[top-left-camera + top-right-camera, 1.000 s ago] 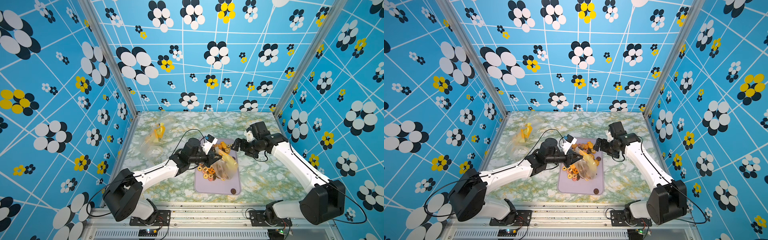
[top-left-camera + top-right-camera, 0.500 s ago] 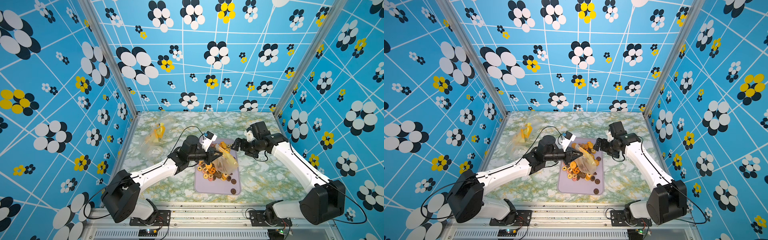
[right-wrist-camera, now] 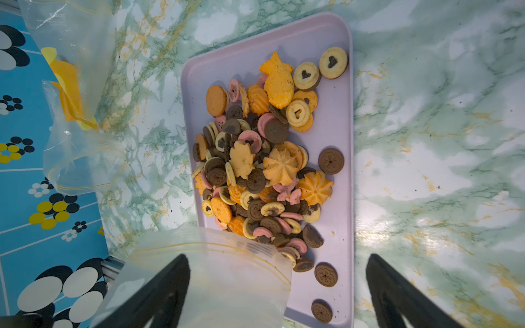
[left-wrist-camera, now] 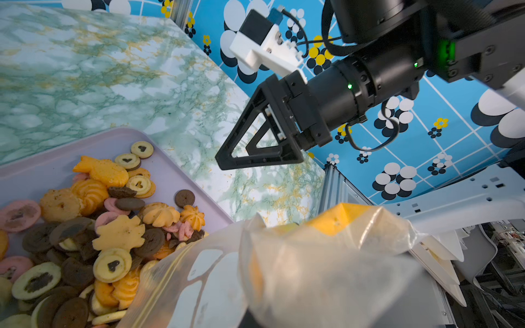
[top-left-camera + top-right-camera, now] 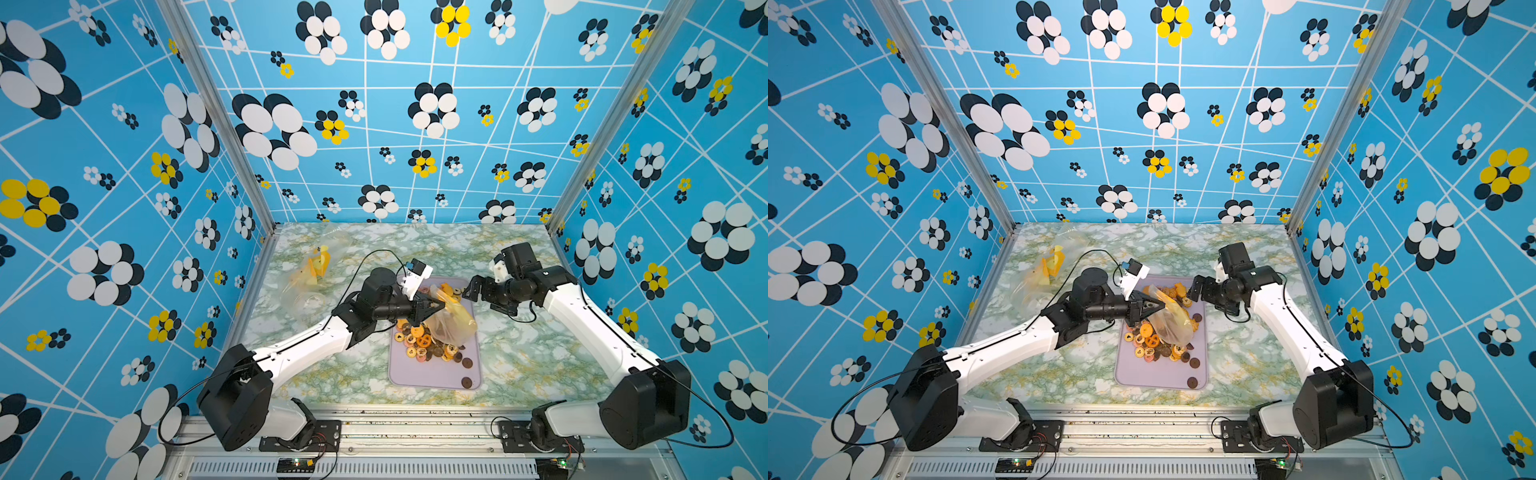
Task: Pour cookies out of the ziploc bag
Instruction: 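Pour the cookies out of the ziploc bag onto the tray.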
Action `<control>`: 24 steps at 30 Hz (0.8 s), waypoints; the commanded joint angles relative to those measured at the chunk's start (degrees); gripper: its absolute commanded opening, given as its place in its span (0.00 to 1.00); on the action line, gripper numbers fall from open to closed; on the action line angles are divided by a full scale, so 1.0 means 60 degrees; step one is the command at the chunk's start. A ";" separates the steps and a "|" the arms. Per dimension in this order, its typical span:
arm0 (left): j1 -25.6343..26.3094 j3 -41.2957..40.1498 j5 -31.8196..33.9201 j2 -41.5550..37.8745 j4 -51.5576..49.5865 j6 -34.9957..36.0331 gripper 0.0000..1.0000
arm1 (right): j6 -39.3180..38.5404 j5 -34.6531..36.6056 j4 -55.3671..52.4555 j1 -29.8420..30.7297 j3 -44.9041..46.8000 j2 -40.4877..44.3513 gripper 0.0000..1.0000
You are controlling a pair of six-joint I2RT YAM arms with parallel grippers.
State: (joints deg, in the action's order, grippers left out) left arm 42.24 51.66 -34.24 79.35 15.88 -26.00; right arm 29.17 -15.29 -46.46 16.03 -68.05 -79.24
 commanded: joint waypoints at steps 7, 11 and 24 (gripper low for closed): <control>-0.0203 -0.0695 0.0356 0.0884 0.1411 -0.0223 0.00 | -0.0159 -0.0001 -0.0299 -0.0075 -0.0049 0.0141 0.99; -0.0210 -0.0399 0.0188 0.1109 0.1265 -0.0301 0.00 | -0.0123 -0.0015 -0.0317 -0.0080 -0.0076 0.0128 0.99; -0.0241 -0.0038 0.0716 0.0741 0.0363 0.0049 0.00 | -0.0130 -0.0023 -0.0242 -0.0137 0.0012 0.0152 0.99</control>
State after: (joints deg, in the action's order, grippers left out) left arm 41.52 52.77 -30.39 79.99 18.09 -25.74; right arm 28.95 -15.29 -47.35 15.55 -68.07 -79.22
